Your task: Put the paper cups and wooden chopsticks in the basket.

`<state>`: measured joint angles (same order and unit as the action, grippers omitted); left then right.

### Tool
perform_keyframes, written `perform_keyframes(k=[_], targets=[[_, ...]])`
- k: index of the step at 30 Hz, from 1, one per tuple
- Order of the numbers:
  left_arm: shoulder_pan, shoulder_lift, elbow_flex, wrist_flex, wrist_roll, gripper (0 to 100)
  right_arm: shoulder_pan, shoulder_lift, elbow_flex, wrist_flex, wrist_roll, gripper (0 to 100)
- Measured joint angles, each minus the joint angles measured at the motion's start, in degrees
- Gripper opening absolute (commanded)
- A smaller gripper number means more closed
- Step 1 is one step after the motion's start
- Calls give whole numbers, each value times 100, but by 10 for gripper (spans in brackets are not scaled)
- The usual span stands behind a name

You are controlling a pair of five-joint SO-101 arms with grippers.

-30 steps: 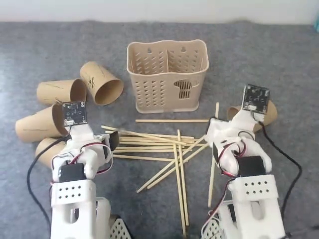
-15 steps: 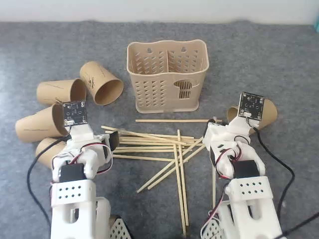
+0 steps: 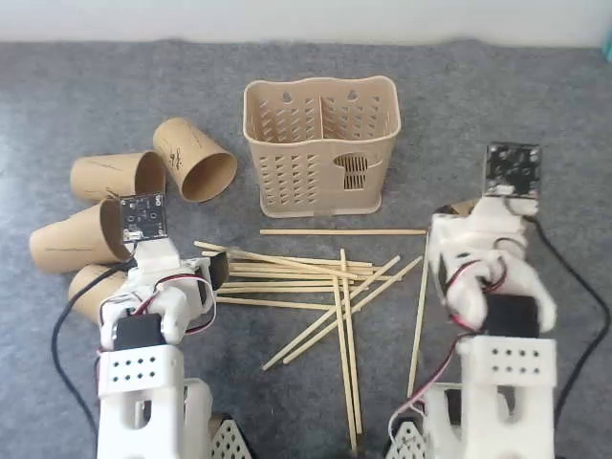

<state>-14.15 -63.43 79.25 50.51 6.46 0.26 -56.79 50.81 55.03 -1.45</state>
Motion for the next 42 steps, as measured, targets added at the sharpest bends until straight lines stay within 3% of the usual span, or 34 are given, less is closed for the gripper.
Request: perform_keyframes(k=[9, 12, 17, 21, 29, 36, 42], targets=[[0, 0, 0, 0, 0, 265, 756, 2154, -721, 132, 879, 113], [0, 0, 0, 0, 0, 265, 738, 2488, -738, 132, 1292, 116], [0, 0, 0, 0, 0, 265, 545, 2541, -747, 132, 1899, 206], [0, 0, 0, 0, 0, 265, 501, 2541, -747, 123, 2084, 193], [0, 0, 0, 0, 0, 265, 501, 3182, -747, -730, 2286, 191], [0, 0, 0, 0, 0, 265, 967, 3965, -826, -1635, 2655, 189], [0, 0, 0, 0, 0, 265, 1468, 4009, -1178, -1688, 2708, 2]])
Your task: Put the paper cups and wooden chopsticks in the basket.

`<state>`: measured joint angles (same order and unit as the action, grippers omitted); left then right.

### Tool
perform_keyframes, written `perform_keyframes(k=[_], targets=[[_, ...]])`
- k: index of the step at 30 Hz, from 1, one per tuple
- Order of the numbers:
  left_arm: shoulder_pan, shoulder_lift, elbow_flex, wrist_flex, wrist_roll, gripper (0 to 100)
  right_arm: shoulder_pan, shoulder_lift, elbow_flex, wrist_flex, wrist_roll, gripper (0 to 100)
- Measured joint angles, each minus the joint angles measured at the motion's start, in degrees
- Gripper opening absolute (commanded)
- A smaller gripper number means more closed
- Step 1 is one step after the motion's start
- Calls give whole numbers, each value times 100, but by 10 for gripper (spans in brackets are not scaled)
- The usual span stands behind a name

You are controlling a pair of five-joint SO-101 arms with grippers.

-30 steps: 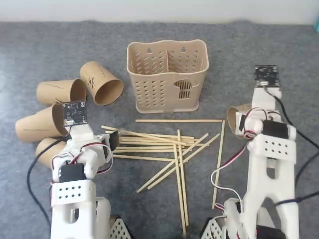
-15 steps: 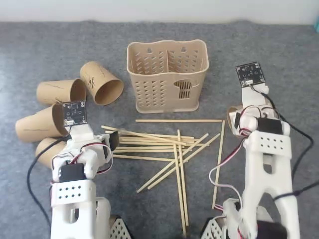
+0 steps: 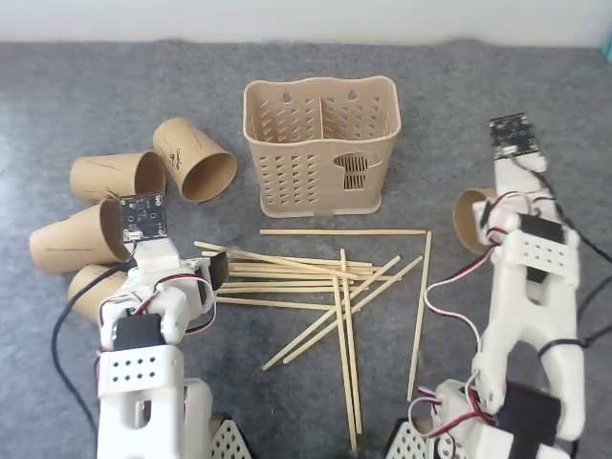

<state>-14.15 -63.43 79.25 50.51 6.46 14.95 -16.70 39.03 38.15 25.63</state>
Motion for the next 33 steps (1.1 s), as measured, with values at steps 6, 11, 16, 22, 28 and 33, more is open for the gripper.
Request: perform_keyframes(k=[6, 11, 16, 22, 28, 33], targets=[[0, 0, 0, 0, 0, 265, 431, 0, -501, -53, 9, 7], [0, 0, 0, 0, 0, 265, 791, 0, -862, -35, -396, 7], [0, 0, 0, 0, 0, 265, 879, 0, -1679, 1011, -941, 7], [0, 0, 0, 0, 0, 265, 519, 53, -3534, 3138, -1793, 7], [0, 0, 0, 0, 0, 265, -519, 53, -5477, 4545, -2462, 7], [0, 0, 0, 0, 0, 265, -1389, 53, -6418, 4756, -3112, 7]])
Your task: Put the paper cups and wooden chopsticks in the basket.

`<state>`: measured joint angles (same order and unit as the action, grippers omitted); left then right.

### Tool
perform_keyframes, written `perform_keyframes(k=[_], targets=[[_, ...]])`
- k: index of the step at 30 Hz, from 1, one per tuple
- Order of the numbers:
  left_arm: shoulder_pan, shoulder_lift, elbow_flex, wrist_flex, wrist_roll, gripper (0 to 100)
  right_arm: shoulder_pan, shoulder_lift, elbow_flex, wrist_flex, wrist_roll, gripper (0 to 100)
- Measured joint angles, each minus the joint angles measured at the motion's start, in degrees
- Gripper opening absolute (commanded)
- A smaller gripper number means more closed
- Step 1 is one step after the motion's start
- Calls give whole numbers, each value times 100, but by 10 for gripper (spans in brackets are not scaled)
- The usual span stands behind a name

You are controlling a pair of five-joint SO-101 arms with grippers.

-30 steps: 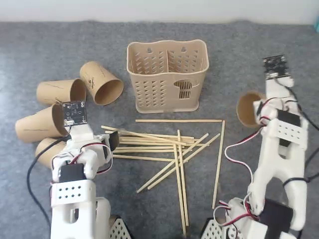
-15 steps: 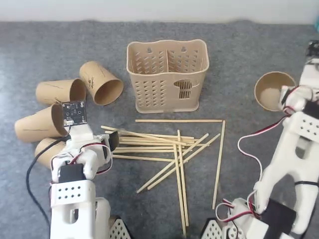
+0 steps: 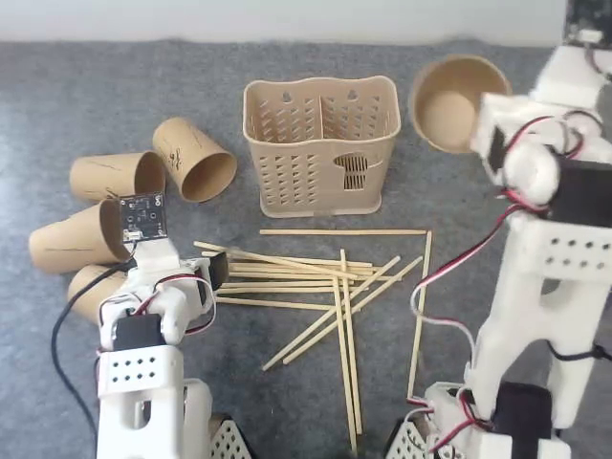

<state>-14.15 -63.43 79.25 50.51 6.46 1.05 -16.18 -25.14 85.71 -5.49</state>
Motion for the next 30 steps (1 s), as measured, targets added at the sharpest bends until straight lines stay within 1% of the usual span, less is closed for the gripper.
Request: perform_keyframes(k=[3, 6, 9, 13, 19, 28, 30], targets=[[0, 0, 0, 0, 0, 265, -325, -9, -378, 0, -387, 7], [0, 0, 0, 0, 0, 265, -712, -9, -475, -193, -615, 7], [0, 0, 0, 0, 0, 265, -958, 70, -475, -396, -721, 7], [0, 0, 0, 0, 0, 265, -1257, 580, -492, -571, -756, 7], [0, 0, 0, 0, 0, 265, -1240, 1415, -492, -800, -774, 7], [0, 0, 0, -9, 0, 265, -1240, 1662, -492, -800, -774, 11], [0, 0, 0, -9, 0, 265, -1240, 1670, -492, -800, -774, 41]])
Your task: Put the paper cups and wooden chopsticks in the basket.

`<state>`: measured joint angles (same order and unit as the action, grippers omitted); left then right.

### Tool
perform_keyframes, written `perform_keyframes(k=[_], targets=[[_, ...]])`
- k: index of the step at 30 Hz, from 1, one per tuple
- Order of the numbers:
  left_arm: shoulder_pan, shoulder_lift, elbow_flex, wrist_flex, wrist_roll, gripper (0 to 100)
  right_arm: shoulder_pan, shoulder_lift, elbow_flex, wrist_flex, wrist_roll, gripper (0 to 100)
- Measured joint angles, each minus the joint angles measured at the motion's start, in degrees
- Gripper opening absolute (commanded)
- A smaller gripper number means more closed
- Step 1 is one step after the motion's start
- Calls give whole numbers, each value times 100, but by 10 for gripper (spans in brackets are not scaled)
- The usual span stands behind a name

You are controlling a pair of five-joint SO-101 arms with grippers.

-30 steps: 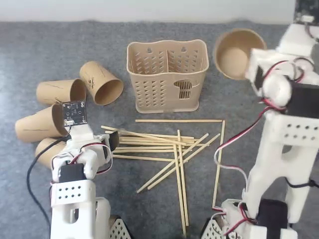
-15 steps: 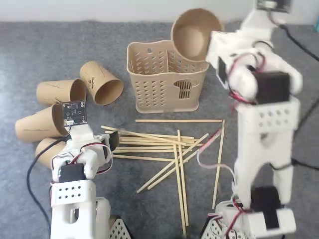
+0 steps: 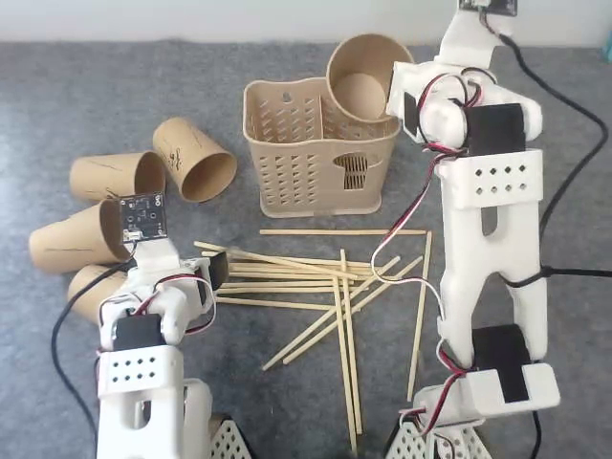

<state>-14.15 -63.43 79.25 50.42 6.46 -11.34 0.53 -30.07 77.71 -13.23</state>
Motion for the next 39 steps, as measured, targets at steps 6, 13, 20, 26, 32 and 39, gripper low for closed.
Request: perform_keyframes(k=[6, 13, 20, 26, 32, 39], targets=[[0, 0, 0, 0, 0, 265, -26, 0, 0, 0, 0, 242], [0, 0, 0, 0, 0, 265, -9, 0, -677, 360, 0, 241], [0, 0, 0, 0, 0, 265, 0, -325, -1705, 1749, 0, 121], [0, 0, 0, 0, 0, 265, 193, -1354, -1380, 2295, 70, 24], [-352, 0, 0, 0, 0, 265, 738, -2743, 589, 2295, 501, 8], [-492, 0, 0, 0, 0, 264, 1257, -4607, 3754, 1996, 1477, 8]])
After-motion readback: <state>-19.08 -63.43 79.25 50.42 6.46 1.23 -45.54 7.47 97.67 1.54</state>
